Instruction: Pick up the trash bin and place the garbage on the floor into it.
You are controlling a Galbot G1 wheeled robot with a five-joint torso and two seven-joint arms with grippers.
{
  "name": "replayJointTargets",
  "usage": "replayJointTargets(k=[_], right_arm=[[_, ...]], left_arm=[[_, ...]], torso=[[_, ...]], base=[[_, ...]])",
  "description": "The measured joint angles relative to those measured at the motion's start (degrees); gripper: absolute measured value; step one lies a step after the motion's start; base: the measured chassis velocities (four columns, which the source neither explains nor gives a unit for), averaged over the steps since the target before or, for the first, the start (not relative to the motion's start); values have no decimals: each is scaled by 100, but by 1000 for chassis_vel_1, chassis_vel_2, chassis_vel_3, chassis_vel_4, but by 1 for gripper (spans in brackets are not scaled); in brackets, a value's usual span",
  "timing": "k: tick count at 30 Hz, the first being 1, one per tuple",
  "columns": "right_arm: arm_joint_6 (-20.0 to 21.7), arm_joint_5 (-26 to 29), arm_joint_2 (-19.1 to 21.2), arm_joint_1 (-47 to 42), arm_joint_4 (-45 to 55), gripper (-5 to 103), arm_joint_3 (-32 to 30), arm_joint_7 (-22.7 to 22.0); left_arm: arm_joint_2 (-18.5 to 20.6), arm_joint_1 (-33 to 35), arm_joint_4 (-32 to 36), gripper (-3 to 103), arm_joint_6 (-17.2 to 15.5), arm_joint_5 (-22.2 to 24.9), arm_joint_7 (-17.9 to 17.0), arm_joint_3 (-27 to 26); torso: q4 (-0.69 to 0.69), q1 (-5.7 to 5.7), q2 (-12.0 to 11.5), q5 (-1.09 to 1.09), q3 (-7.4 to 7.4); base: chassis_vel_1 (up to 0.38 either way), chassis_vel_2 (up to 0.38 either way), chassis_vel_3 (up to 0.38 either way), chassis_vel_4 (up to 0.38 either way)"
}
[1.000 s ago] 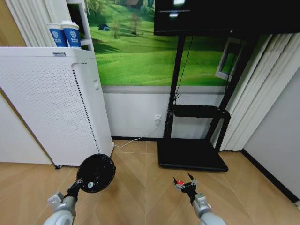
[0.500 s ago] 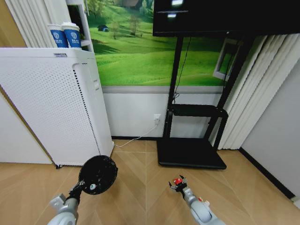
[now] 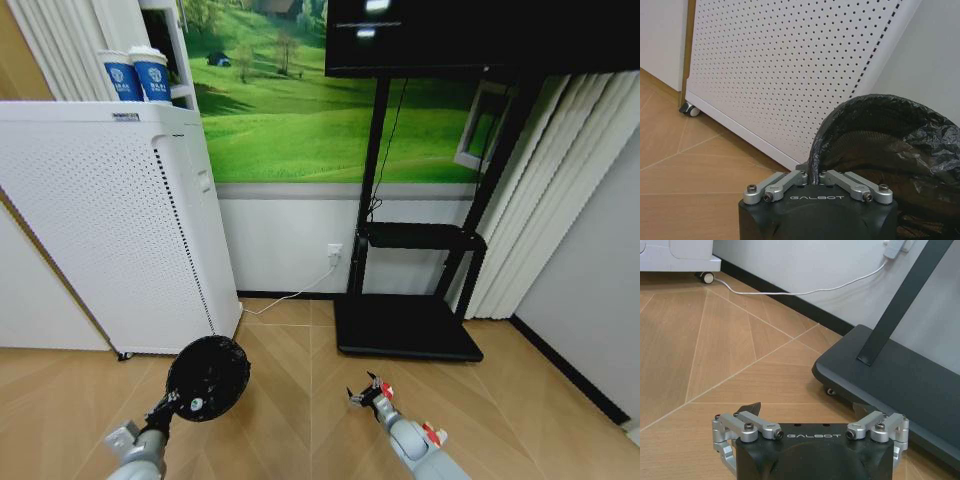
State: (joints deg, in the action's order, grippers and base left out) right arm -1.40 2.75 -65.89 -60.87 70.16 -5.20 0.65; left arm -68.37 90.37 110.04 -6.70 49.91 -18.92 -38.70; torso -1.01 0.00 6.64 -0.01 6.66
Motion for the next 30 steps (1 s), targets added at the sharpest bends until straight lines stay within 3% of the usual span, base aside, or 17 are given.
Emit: replayJointTargets(k=[13,19,26,30], right_arm=[[-673,-188,-126,-248,-154,100,-260,62],[-706,-308,-202,-222,-281,100,-242,103],[-687,-854,-720,417,-1412,100,-176,227],[-709,-812,-660,500,-1492,100,-211,316]], left_arm=[[8,-32,-35,4,-1,-23,2,31],[8,-24,-33,4,-1,-28,3,31],[8,154,85,4,5,-61,5,-50],[9,174,88,4,22,-62,16,-92]], torso=[[2,0,0,1,-1],[1,0,0,0,-1],[3,1,0,1,0],[0,1,0,0,0]], base=[[-84,-102,87,77],[4,-9,1,1],[0,0,0,0],[0,0,0,0]])
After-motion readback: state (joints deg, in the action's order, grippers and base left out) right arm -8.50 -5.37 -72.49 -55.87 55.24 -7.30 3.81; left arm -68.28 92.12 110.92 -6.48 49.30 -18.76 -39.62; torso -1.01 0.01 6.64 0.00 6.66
